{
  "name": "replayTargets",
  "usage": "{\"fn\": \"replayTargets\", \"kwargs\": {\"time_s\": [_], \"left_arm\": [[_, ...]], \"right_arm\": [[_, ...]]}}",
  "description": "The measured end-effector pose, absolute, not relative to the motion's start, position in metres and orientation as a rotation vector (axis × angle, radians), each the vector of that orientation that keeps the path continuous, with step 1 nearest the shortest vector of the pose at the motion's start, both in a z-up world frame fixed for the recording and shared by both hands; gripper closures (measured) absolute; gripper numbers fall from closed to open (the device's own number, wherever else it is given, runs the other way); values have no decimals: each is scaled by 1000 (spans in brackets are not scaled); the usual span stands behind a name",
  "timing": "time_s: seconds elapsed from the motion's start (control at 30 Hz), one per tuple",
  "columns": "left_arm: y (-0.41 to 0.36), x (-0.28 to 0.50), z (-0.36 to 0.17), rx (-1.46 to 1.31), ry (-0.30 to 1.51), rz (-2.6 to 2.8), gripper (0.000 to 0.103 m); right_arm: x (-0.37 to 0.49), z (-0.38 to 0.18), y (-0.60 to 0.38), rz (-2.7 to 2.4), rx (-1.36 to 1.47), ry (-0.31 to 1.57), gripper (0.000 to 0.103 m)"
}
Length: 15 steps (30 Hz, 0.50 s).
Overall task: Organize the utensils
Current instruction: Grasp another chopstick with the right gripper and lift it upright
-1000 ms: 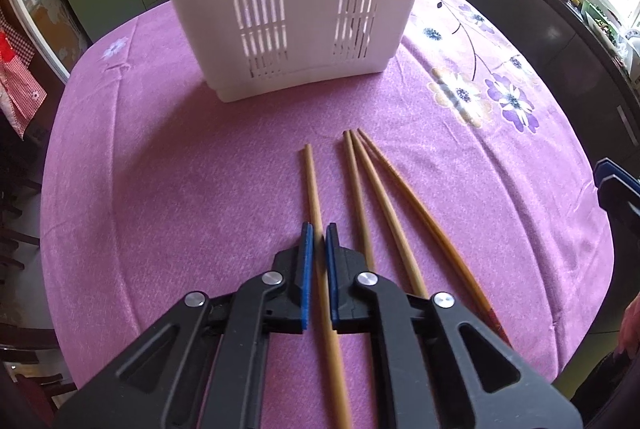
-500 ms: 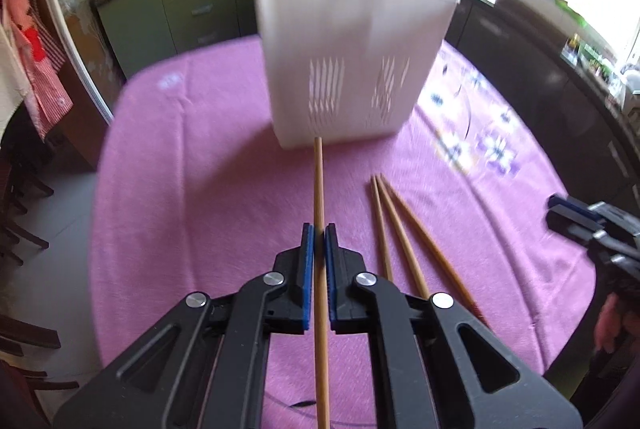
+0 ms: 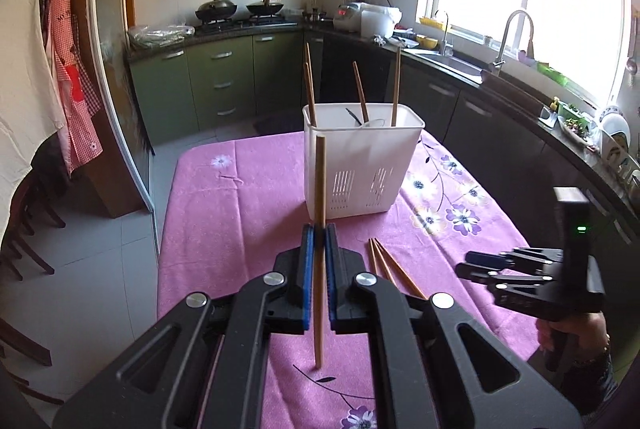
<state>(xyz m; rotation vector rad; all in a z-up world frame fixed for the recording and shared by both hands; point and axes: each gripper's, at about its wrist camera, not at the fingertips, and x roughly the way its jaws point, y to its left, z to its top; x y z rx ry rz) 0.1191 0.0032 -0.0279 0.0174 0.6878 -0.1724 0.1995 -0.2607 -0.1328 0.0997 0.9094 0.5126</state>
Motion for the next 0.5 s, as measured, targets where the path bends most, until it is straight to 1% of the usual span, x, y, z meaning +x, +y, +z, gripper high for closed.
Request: {"fn": "replayTargets", "kwargs": {"time_s": [0.2, 0.5], "left_arm": [[2, 101, -25, 26, 654, -179, 97], [3, 101, -28, 35, 652, -186, 97]], "right_arm": [[223, -145, -229, 524, -21, 982, 76], [257, -171, -182, 505, -177, 1071, 77]]}}
